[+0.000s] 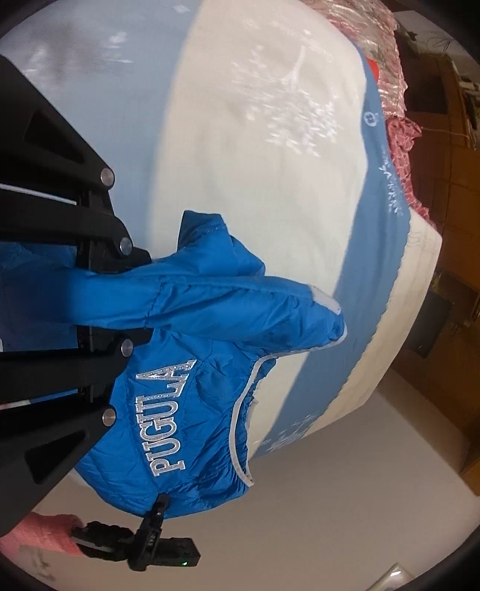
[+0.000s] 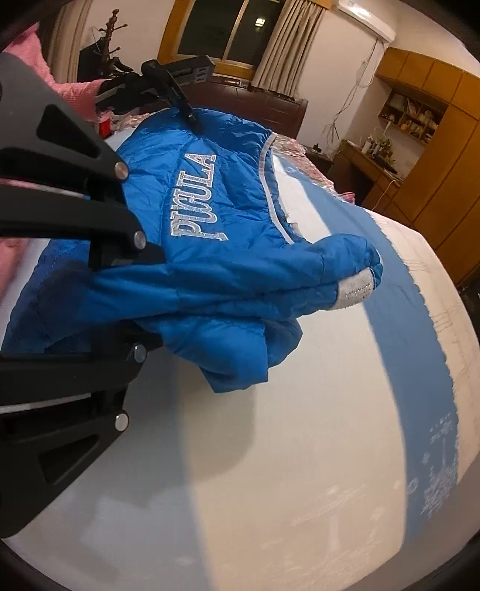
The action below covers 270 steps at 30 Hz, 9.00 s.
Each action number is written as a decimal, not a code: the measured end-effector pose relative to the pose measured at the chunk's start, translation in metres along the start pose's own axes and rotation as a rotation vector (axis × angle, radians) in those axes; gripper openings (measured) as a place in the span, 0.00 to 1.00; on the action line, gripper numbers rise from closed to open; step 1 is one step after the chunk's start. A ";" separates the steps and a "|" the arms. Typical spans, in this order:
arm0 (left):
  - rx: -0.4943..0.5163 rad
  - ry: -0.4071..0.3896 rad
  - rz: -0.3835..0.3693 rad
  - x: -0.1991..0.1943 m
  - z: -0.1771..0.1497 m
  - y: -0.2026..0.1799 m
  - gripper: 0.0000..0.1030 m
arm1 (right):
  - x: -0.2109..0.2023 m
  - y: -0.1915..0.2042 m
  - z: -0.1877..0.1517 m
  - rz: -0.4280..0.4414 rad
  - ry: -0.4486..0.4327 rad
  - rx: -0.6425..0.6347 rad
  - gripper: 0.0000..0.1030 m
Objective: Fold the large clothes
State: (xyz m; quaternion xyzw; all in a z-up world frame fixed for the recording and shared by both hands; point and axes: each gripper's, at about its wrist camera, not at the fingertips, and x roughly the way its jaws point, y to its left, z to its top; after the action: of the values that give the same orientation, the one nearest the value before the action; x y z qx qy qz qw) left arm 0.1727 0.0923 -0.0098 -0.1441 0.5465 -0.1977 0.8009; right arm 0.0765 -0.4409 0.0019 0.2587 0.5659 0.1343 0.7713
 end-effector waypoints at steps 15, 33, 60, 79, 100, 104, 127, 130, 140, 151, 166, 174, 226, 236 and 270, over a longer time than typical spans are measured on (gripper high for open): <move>0.054 0.148 0.114 0.051 -0.115 0.048 0.28 | 0.049 -0.055 -0.109 -0.178 0.102 0.167 0.19; 0.135 0.065 0.356 0.035 -0.120 0.011 0.43 | 0.033 -0.041 -0.122 -0.329 0.063 0.064 0.39; 0.193 0.060 0.378 0.076 -0.194 -0.059 0.45 | 0.079 -0.015 -0.149 -0.432 0.090 -0.067 0.27; 0.008 0.010 0.404 0.004 -0.162 -0.021 0.64 | 0.040 -0.002 -0.142 -0.428 0.050 -0.057 0.29; -0.038 0.132 0.223 0.063 -0.137 0.011 0.67 | 0.073 -0.006 -0.123 -0.538 0.100 -0.046 0.29; -0.025 0.129 0.234 0.071 -0.135 -0.007 0.46 | 0.082 -0.008 -0.124 -0.555 0.101 -0.044 0.30; -0.029 0.180 0.333 0.087 -0.126 -0.041 0.20 | 0.095 -0.027 -0.116 -0.496 0.115 -0.006 0.30; -0.018 0.173 0.353 0.098 -0.129 -0.045 0.22 | 0.097 -0.027 -0.117 -0.497 0.110 -0.020 0.30; -0.076 0.130 0.335 0.074 -0.127 -0.060 0.15 | 0.074 -0.042 -0.115 -0.401 0.102 -0.023 0.30; 0.084 0.061 0.284 0.021 -0.118 -0.167 0.14 | 0.013 -0.041 -0.105 -0.545 0.075 -0.029 0.31; 0.265 0.149 0.206 0.104 -0.134 -0.310 0.14 | -0.004 -0.040 -0.103 -0.557 0.074 -0.041 0.30; 0.281 0.196 0.276 0.150 -0.157 -0.337 0.15 | -0.007 -0.043 -0.102 -0.565 0.072 -0.047 0.32; 0.067 0.075 0.387 0.066 -0.119 -0.227 0.47 | 0.035 0.061 -0.063 -0.398 0.116 -0.134 0.71; 0.086 0.075 0.375 0.071 -0.118 -0.211 0.47 | 0.090 0.047 -0.066 -0.357 0.227 -0.070 0.25; 0.223 0.162 0.250 0.141 -0.172 -0.268 0.50 | 0.028 -0.067 -0.100 -0.274 0.142 -0.033 0.11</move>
State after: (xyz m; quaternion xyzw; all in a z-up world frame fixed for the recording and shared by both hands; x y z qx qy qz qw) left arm 0.0156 -0.2129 -0.0678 0.0308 0.5977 -0.1669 0.7836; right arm -0.0149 -0.4575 -0.0799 0.1560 0.6469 0.0549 0.7444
